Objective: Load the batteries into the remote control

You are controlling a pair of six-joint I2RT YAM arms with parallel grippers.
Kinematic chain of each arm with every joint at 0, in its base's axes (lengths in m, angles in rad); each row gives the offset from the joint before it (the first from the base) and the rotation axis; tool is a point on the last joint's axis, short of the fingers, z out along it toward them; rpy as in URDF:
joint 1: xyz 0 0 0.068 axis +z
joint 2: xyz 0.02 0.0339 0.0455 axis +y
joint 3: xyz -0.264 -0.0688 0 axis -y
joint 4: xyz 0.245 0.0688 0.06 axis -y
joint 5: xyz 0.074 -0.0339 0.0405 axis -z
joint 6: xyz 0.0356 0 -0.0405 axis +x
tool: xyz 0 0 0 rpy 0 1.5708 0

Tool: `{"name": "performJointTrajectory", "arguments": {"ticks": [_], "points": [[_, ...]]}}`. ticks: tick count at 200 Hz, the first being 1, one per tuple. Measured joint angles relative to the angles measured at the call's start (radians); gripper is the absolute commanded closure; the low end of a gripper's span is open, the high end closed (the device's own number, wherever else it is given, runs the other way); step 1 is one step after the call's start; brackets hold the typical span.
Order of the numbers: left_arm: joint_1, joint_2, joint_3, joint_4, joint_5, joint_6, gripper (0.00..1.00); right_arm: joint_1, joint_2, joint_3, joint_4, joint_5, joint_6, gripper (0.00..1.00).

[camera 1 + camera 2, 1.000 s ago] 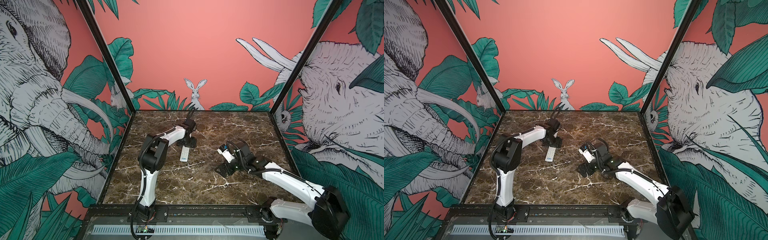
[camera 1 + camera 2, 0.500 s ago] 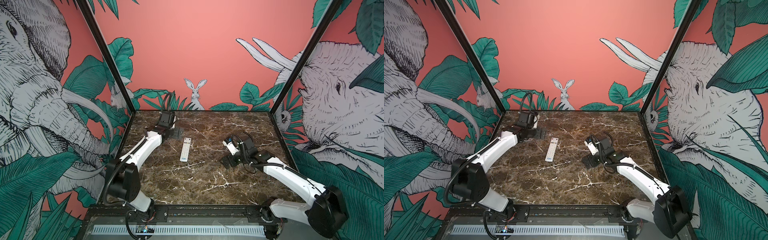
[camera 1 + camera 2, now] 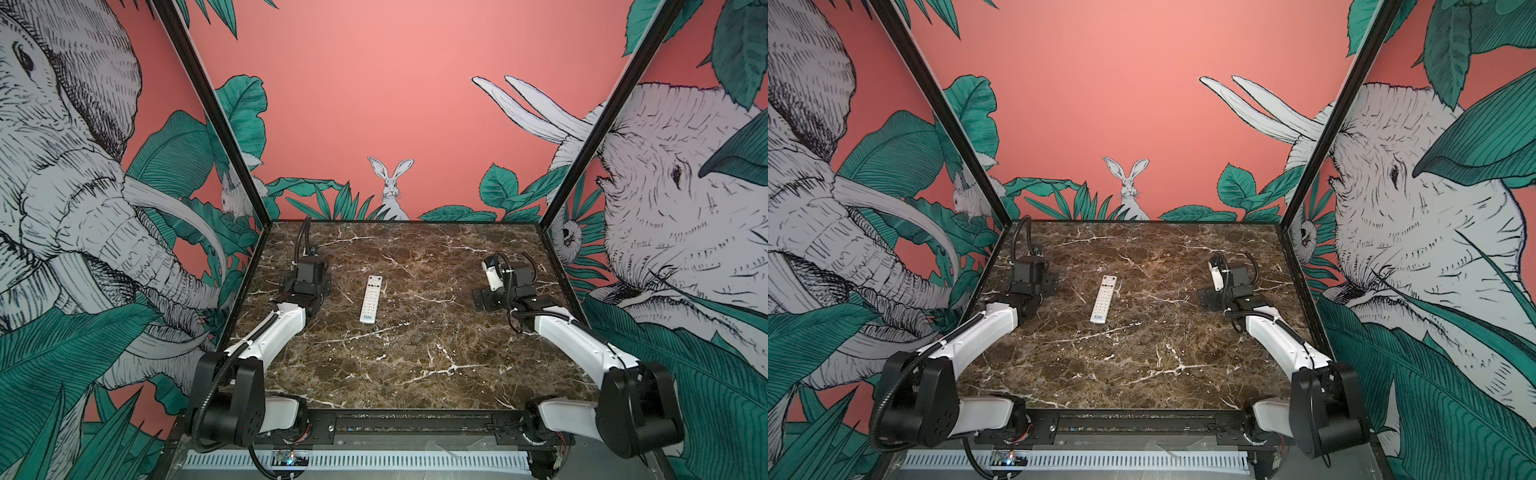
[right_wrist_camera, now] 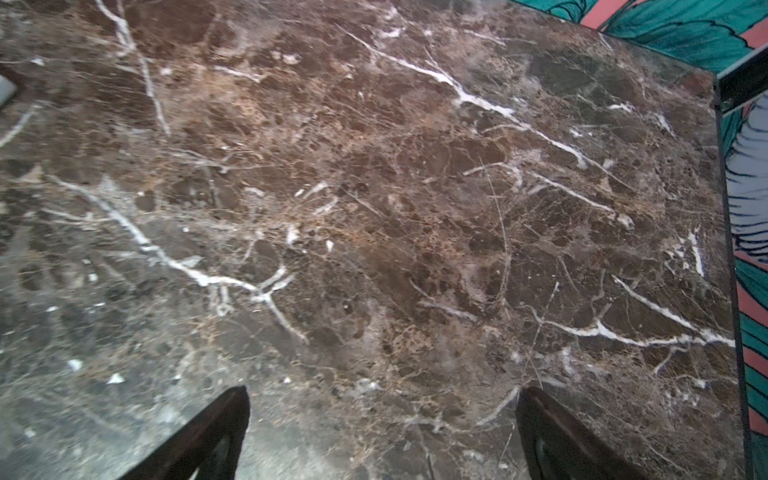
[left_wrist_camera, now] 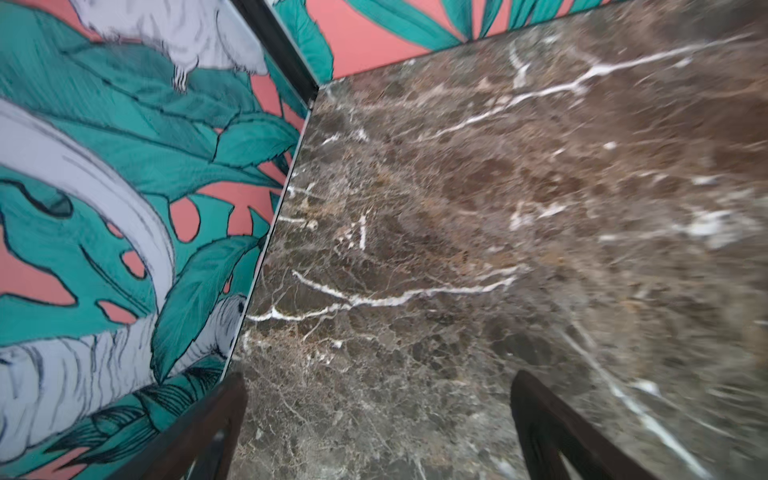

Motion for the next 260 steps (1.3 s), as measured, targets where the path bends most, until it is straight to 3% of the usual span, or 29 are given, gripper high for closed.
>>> {"name": "performJointTrajectory", "arguments": {"ticks": [62,144,163,260], "points": [[0.055,0.148,-0.156,0.308,0.031,0.039,0.01,-0.087,0.092,-0.268,0.469,0.034,-0.075,0.00],[0.089,0.192,-0.273,0.670,0.241,0.046,0.01,-0.211,0.213,-0.351,0.919,-0.057,0.018,0.01],[0.102,0.211,-0.344,0.793,0.266,0.047,0.01,-0.211,0.228,-0.382,0.956,-0.077,0.023,0.01],[0.108,0.226,-0.358,0.875,0.284,0.043,0.00,-0.211,0.231,-0.435,1.091,-0.067,0.037,0.01]]}}
